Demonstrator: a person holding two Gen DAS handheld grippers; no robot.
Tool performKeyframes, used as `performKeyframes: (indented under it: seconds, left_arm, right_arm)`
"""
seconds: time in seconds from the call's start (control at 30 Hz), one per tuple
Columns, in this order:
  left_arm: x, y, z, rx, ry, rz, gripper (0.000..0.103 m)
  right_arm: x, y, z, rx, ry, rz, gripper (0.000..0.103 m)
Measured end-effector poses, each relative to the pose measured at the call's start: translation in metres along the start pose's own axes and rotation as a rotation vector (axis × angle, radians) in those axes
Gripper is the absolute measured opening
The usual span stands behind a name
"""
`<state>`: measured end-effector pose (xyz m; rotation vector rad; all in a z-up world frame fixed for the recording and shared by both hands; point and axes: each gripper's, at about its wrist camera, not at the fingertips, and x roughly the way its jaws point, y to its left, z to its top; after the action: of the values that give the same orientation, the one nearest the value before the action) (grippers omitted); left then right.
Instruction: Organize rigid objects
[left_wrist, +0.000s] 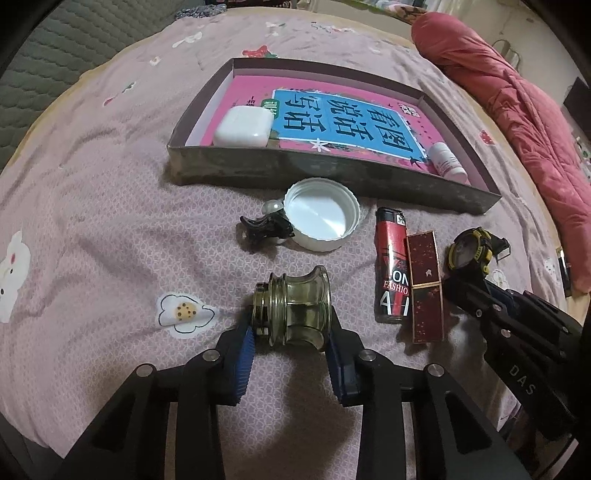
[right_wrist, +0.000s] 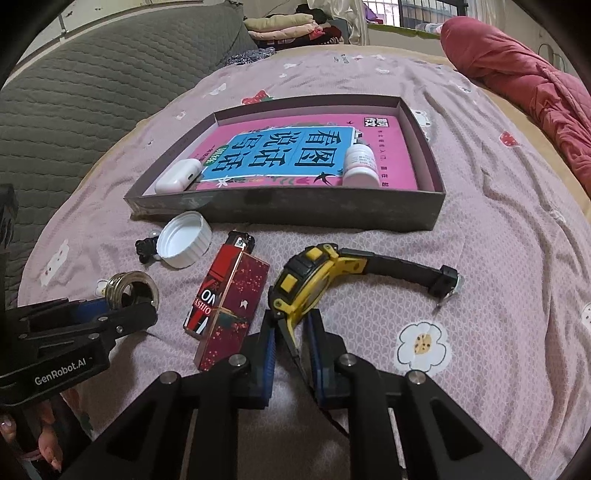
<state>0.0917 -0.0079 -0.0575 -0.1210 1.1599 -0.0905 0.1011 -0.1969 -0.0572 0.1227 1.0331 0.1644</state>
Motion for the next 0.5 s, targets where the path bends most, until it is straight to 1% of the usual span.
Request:
performKeyframes:
  seconds: [0.23, 0.5]
  left_arm:
    - [-0.007, -0.001, 0.001, 0.007, -0.029, -0.013, 0.035]
    - [-0.015, -0.003, 0.005, 0.017, -0.056, -0.016, 0.035]
  right_arm:
    - [-0.008, -0.002, -0.001, 0.005, -0.017, 0.008, 0.016]
    - [-0.017, 0.0, 0.002, -0.019, -0.052, 0.009, 0.016]
